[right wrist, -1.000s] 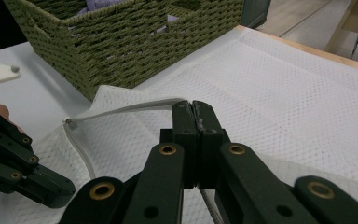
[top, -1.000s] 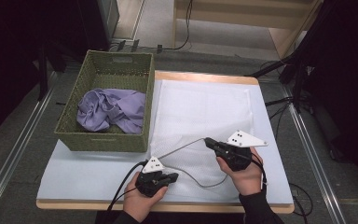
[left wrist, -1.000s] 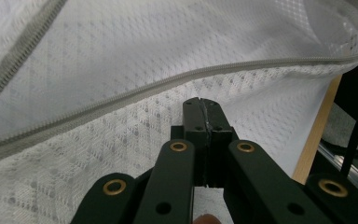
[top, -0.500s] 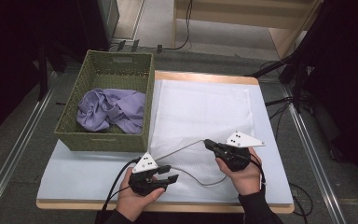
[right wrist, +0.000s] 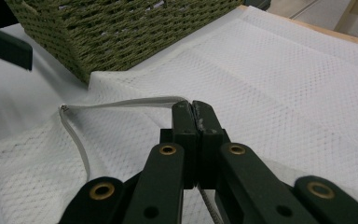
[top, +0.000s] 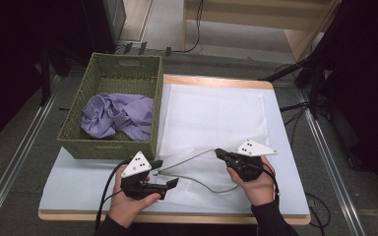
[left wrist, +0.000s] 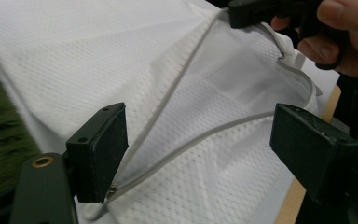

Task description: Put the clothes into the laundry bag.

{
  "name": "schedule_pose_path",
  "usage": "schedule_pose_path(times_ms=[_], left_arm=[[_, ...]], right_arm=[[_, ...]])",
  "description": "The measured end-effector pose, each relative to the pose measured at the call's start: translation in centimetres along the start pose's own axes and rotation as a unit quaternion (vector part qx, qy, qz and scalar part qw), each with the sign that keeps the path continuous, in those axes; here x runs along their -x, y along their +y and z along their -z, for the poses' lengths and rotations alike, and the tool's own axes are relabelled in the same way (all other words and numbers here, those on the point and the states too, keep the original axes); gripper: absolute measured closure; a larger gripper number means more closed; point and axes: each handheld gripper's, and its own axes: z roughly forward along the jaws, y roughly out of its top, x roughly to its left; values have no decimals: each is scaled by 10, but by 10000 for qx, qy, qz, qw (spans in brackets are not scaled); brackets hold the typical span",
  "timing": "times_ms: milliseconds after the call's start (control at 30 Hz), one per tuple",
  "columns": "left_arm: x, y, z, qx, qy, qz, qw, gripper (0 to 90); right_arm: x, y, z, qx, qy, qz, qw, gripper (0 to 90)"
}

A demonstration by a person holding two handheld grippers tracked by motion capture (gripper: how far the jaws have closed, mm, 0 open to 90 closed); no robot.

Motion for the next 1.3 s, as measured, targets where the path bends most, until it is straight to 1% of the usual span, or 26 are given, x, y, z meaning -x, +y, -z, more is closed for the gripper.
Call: schedule_pose_path(times_ms=[67, 100, 133, 200, 367, 400, 433, 500, 533, 567, 700, 733, 767, 800, 900, 933, 967, 1000, 1033, 1067, 1100, 1133, 1167, 1233, 1300], left_arm=[[-2, 1, 2, 24, 28, 11, 10000, 191], [-6, 4, 8, 57, 70, 14, 10000, 184], [-6, 4, 8, 57, 70, 14, 10000, 181], [-12, 7, 15, 124, 138, 25, 9998, 171], [-24, 10, 27, 267, 141, 66, 9995, 142], [-24, 10, 27, 267, 141, 66, 9995, 138], [-28, 12, 31, 294, 199, 77, 9993, 137], [-29, 13, 33, 306, 193, 71, 9993, 131], [-32, 16, 37, 365, 232, 62, 9990, 130], [-33, 17, 39, 399, 226, 53, 9989, 132], [-36, 22, 43, 458, 301, 37, 9985, 143], [-38, 24, 45, 461, 353, 20, 9983, 146], [-38, 24, 45, 461, 353, 20, 9983, 150], [-41, 27, 47, 461, 435, 35, 9980, 155], [-48, 31, 48, 492, 544, 91, 9973, 190], [-51, 32, 48, 503, 576, 120, 9970, 202], [-51, 32, 48, 503, 576, 120, 9970, 210], [-57, 34, 49, 536, 643, 186, 9963, 221], [-60, 35, 49, 548, 665, 231, 9960, 232], [-60, 35, 49, 548, 665, 231, 9960, 244], [-64, 36, 49, 552, 692, 255, 9957, 244], [-69, 38, 49, 574, 754, 326, 9950, 274], [-72, 38, 49, 580, 773, 344, 9947, 284], [-76, 40, 48, 555, 878, 385, 9938, 306], [-80, 40, 47, 534, 920, 402, 9935, 320]], right_arm=[[0, 0, 0, -1, -2, 6, 10000, 900], [0, -1, -1, -16, -7, -16, 10000, 900], [0, -1, -1, -19, -4, -9, 10000, 900], [0, -2, -2, -38, -4, -14, 10000, 900], [0, -2, -2, -41, 10, -14, 10000, 900], [0, -2, -2, -41, 10, -14, 10000, 900], [0, -3, -2, -45, 4, -10, 10000, 900], [1, -3, -3, -49, 3, -7, 10000, 900], [1, -3, -3, -52, 3, 3, 10000, 900], [1, -3, -3, -58, 9, 3, 10000, 900], [0, -4, -4, -79, 4, 7, 10000, 900], [0, -4, -5, -83, 9, 16, 10000, 900], [0, -4, -5, -93, 6, 9, 10000, 900], [0, -4, -5, -98, 3, 12, 10000, 900], [0, -5, -5, -101, 15, 7, 9999, 900], [0, -5, -6, -102, 19, 13, 9999, 900], [0, -5, -6, -102, 19, 13, 9999, 900], [0, -5, -6, -123, 27, 6, 9999, 900], [0, -6, -7, -122, 23, 11, 9999, 900], [0, -6, -7, -122, 23, 11, 9999, 900], [0, -6, -7, -123, 27, 15, 9999, 900], [0, -6, -7, -128, 34, 18, 9999, 900], [0, -6, -7, -128, 33, 17, 9999, 900], [0, -6, -8, -138, 33, 10, 9999, 900], [-1, -6, -8, -140, 41, 18, 9999, 900]])
